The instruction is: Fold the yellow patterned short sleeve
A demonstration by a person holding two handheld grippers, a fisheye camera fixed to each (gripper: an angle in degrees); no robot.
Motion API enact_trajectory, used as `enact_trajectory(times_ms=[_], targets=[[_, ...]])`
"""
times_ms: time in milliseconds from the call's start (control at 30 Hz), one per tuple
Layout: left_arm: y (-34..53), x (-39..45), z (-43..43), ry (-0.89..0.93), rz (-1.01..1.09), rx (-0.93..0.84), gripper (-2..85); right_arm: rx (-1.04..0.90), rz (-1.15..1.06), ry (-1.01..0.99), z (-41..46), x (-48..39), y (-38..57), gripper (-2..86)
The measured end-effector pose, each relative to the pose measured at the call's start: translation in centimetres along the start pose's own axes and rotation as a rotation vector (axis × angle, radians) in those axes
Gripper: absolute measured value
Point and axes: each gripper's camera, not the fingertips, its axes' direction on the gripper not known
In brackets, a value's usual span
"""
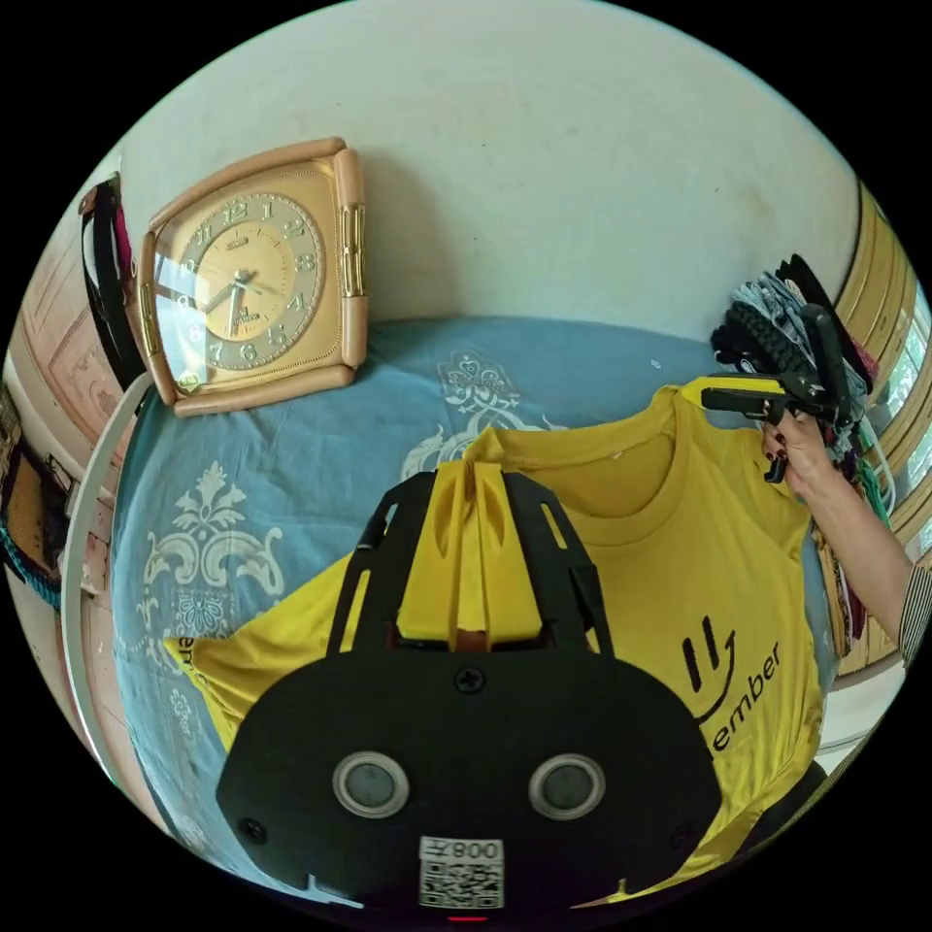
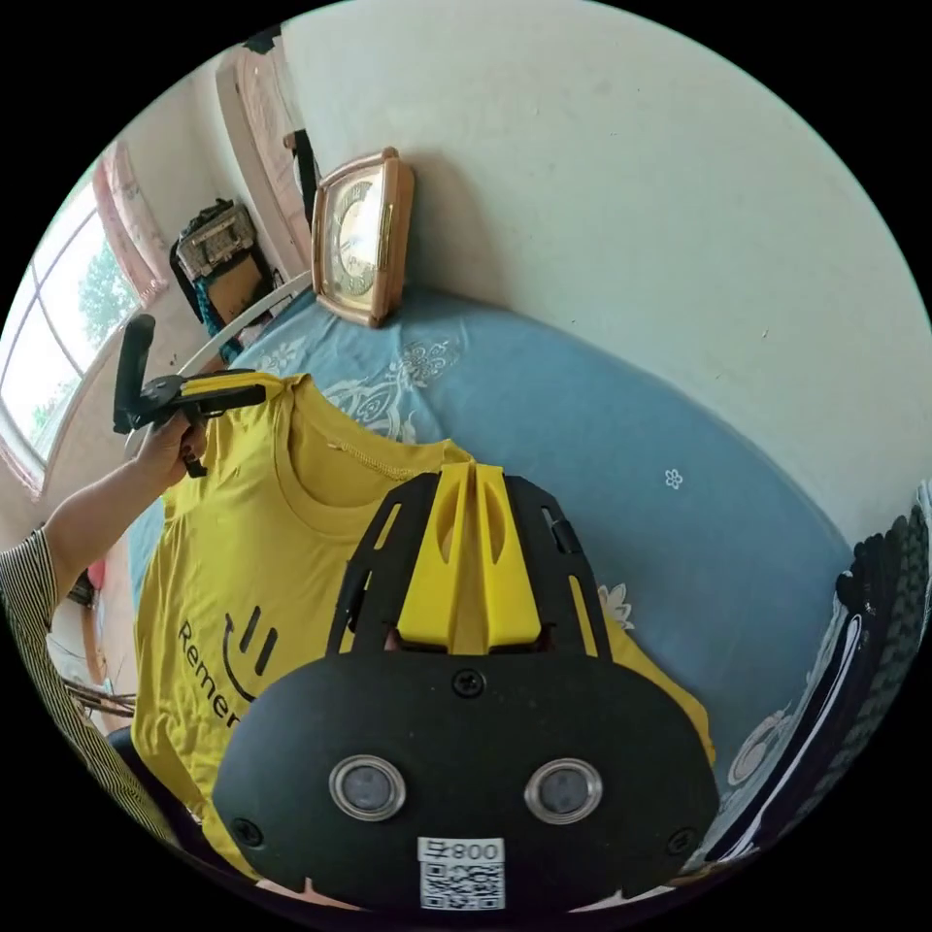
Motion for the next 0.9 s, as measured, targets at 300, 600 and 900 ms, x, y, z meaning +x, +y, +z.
enact_trajectory(times_ms=[300,600,900], targets=[[4.6,-2.2,1.1,0.06,-0.109,0.012,5.7,-0.033,0.151,-0.025,-1.9,2.9,-0.4,1.9],[13.3,-4.0,-1.9,0.118,-0.132,0.03,3.2,-0.419,0.184,0.081,-6.6,8.9,7.1,0.2],[19.7,-8.2,-4.8,-0.054,-0.219,-0.011,1.4,-0.47,0.303,0.334,-11.2,15.2,2.6,0.1]])
